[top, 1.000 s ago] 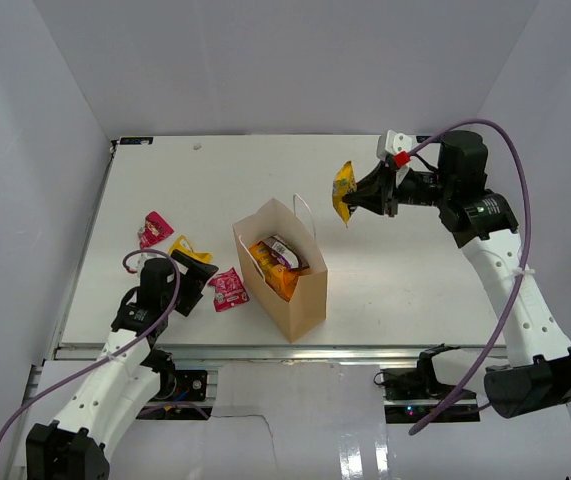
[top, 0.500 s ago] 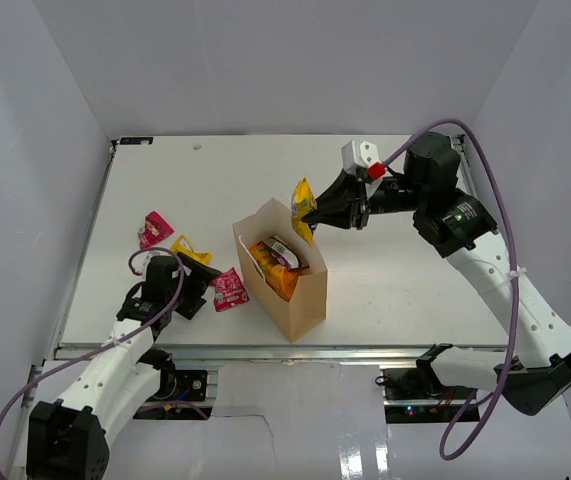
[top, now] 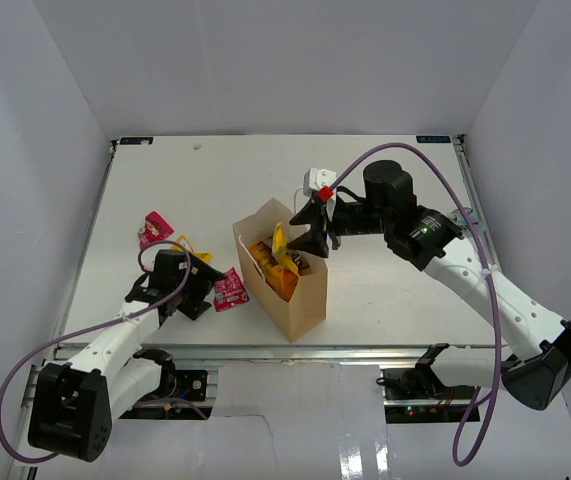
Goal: Place the snacks into the paper bag
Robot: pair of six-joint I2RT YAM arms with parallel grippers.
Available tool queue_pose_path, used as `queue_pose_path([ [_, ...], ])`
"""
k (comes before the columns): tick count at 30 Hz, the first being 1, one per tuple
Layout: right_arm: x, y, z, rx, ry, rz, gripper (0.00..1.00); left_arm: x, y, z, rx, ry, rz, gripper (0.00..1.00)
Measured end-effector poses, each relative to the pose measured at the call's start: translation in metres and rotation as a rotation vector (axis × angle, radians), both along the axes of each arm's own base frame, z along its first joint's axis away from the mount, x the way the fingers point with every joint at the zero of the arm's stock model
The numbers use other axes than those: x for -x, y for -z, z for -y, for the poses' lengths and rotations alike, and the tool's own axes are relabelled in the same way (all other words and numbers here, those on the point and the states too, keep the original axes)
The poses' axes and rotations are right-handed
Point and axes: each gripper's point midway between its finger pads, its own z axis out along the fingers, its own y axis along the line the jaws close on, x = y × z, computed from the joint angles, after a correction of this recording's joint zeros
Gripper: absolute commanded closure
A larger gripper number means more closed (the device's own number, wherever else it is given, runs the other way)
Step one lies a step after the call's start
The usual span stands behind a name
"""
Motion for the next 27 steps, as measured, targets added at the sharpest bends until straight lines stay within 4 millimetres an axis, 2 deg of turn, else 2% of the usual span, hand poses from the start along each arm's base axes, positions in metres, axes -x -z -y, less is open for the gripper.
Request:
queue_pose_path([
  [2, -0.004, 0.001, 0.0, 0.009, 0.017, 0.014, 0.33, -0.002, 0.001, 0.001, 0.0, 0.004, -0.012, 0.04],
  [6, -0.006, -0.006, 0.002, 0.011, 0.029, 0.041, 0.29, -0.007, 0.006, 0.004, -0.012, 0.02, -0.054, 0.1],
  [12, -0.02, -0.049, 0.015, -0.05, 0.068, 0.121, 0.26, -0.023, 0.011, 0.016, -0.046, 0.049, -0.135, 0.16],
  [16, -0.043, -0.061, 0.038, -0.068, 0.154, 0.129, 0.25, -0.037, 0.017, 0.019, -0.128, 0.053, -0.214, 0.3],
  [18, -0.055, -0.063, 0.051, -0.072, 0.202, 0.116, 0.25, -0.042, 0.021, 0.019, -0.179, 0.061, -0.252, 0.34],
  [21, -0.07, -0.064, 0.069, -0.08, 0.268, 0.088, 0.25, -0.042, 0.025, 0.018, -0.229, 0.069, -0.288, 0.44],
  [27, -0.082, -0.072, 0.098, -0.108, 0.354, 0.053, 0.25, -0.041, 0.029, 0.016, -0.249, 0.084, -0.286, 0.73],
])
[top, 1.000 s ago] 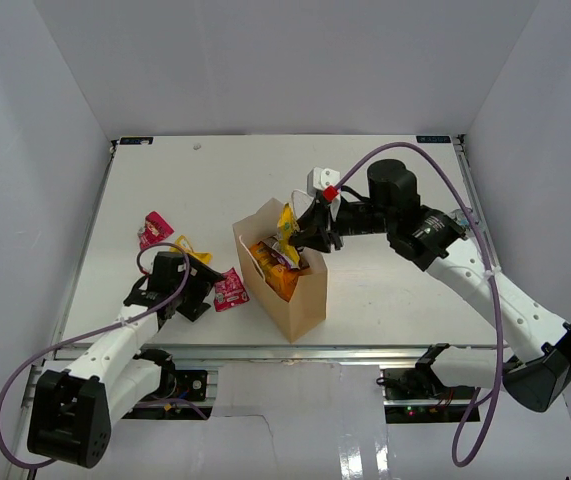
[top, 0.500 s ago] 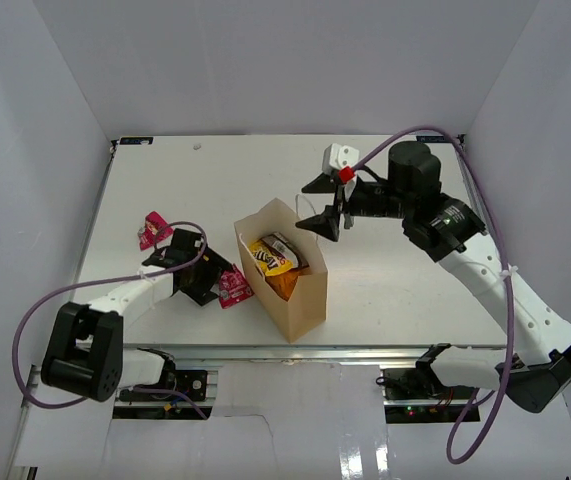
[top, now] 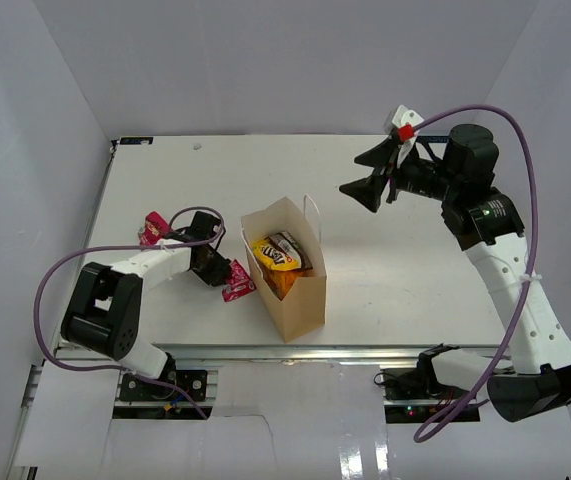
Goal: Place the snacks into the paper bag
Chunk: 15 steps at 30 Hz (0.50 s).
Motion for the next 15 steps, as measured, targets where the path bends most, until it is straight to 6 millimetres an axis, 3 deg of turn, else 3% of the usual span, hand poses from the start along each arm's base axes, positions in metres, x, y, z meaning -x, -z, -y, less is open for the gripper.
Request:
queue_pose_path([
  [9, -0.016, -0.001, 0.04, -0.038, 0.11, -0.047, 0.25, -0.001, -0.004, -0.002, -0.014, 0.068, 0.067, 0.93],
  [12, -0.029, 0.013, 0.063, -0.048, 0.184, -0.105, 0.25, 0.011, -0.013, -0.015, -0.06, 0.088, 0.103, 1.0],
  [15, -0.044, 0.039, 0.089, -0.055, 0.269, -0.183, 0.26, 0.017, -0.043, -0.026, -0.083, 0.109, 0.212, 1.0],
])
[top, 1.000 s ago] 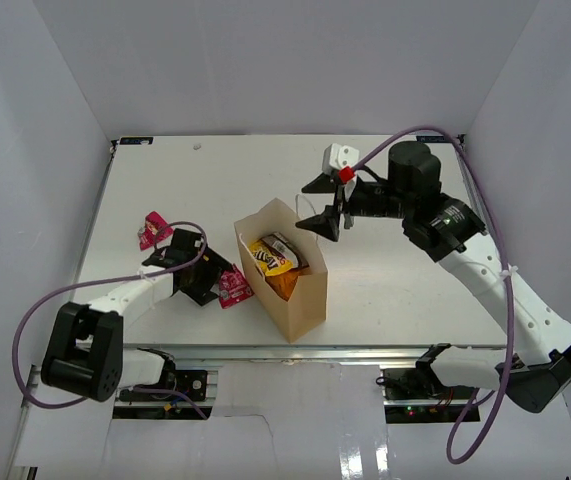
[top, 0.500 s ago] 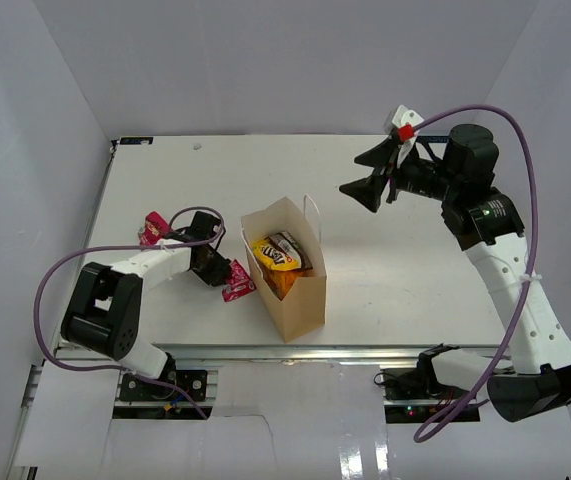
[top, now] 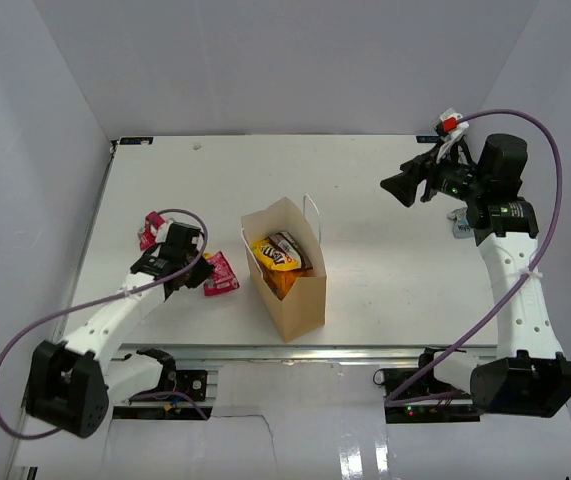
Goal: Place the snacks into the paper bag
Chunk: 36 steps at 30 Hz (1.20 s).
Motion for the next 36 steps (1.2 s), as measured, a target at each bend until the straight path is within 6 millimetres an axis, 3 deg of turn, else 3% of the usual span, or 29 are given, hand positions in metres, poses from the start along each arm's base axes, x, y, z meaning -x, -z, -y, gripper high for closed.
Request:
queue_pose_path([
  [8, -0.014, 0.08, 0.039, 0.015, 0.137, -0.199, 0.25, -0.019, -0.147, -0.009, 0.044, 0.054, 0.526, 1.0],
  [14, -0.02, 0.119, 0.059, 0.026, 0.214, -0.306, 0.25, -0.03, -0.253, -0.006, 0.081, 0.092, 0.816, 1.0],
  [18, -0.018, 0.136, 0.063, 0.032, 0.231, -0.352, 0.25, -0.038, -0.324, 0.01, 0.135, 0.159, 0.982, 1.0],
  [20, -0.017, 0.139, 0.063, 0.034, 0.234, -0.361, 0.25, -0.044, -0.348, 0.023, 0.17, 0.216, 1.04, 1.0],
  [24, -0.017, 0.14, 0.064, 0.04, 0.24, -0.358, 0.25, -0.055, -0.352, 0.057, 0.244, 0.376, 1.059, 0.97],
  [28, -0.015, 0.146, 0.067, 0.049, 0.248, -0.365, 0.24, -0.066, -0.326, 0.091, 0.321, 0.536, 0.977, 0.92],
  [32, -0.013, 0.149, 0.072, 0.058, 0.259, -0.366, 0.23, -0.064, -0.304, 0.109, 0.374, 0.637, 0.909, 0.83],
  [36, -0.015, 0.151, 0.082, 0.068, 0.296, -0.365, 0.23, -0.053, -0.305, 0.119, 0.421, 0.718, 0.908, 0.76],
])
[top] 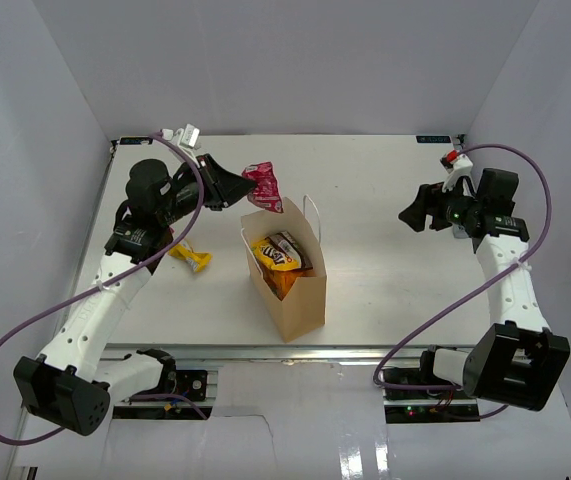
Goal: Place the snacks into the paper bag
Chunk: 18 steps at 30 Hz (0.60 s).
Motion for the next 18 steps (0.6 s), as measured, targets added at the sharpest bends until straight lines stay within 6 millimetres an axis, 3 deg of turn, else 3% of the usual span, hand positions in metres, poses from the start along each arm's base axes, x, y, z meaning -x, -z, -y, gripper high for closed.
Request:
queue_pose_path([
  [5, -0.005, 0.006, 0.017, 0.031, 0.069, -0.015, 0.23, 0.013, -0.003, 0.01, 0.012, 0.104, 0.016, 0.68],
  [8, -0.01, 0.019, 0.029, 0.056, 0.126, -0.057, 0.21, 0.019, 0.003, 0.015, 0.013, 0.148, 0.006, 0.55],
  [11, -0.017, 0.037, 0.043, 0.083, 0.213, -0.126, 0.11, 0.021, 0.013, 0.016, 0.007, 0.167, -0.014, 0.4],
  [18, -0.045, 0.067, 0.105, 0.246, 0.53, -0.255, 0.1, 0.02, 0.013, 0.009, -0.013, 0.123, 0.007, 0.21],
])
